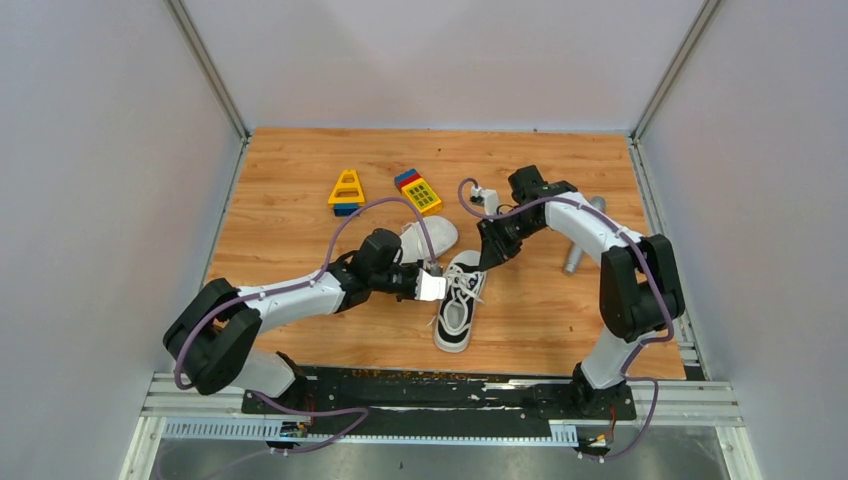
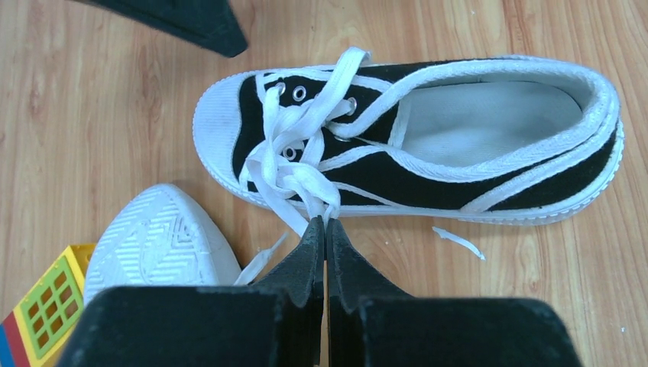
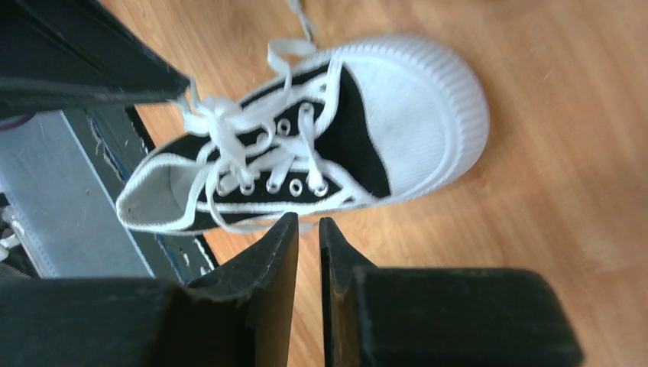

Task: Tie the shoes
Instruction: Tie the shoelace on the shoe.

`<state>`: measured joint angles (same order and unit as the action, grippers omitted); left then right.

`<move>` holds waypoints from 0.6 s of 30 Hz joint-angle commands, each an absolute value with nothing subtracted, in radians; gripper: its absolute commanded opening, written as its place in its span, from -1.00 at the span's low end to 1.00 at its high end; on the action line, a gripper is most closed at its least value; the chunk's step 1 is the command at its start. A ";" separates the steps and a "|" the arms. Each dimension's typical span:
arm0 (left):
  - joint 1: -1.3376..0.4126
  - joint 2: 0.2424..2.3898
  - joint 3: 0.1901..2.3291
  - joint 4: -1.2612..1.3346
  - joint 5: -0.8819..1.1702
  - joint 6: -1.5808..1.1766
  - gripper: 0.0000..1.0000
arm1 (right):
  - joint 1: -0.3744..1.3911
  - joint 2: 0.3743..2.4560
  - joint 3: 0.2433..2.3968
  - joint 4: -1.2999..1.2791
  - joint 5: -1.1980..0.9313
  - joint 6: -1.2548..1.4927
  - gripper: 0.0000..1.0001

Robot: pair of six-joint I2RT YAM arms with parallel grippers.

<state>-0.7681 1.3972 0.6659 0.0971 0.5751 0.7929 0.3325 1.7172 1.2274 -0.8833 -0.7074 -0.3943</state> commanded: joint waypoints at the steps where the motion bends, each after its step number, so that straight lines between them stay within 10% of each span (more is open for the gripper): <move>1: -0.767 1.424 0.694 0.171 0.599 0.750 -1.00 | 0.338 1.783 1.330 -0.828 -0.752 -0.418 -0.57; 18: -0.768 1.457 0.693 0.241 0.582 0.681 -1.00 | 0.419 1.818 1.324 -0.823 -0.853 -0.493 -0.39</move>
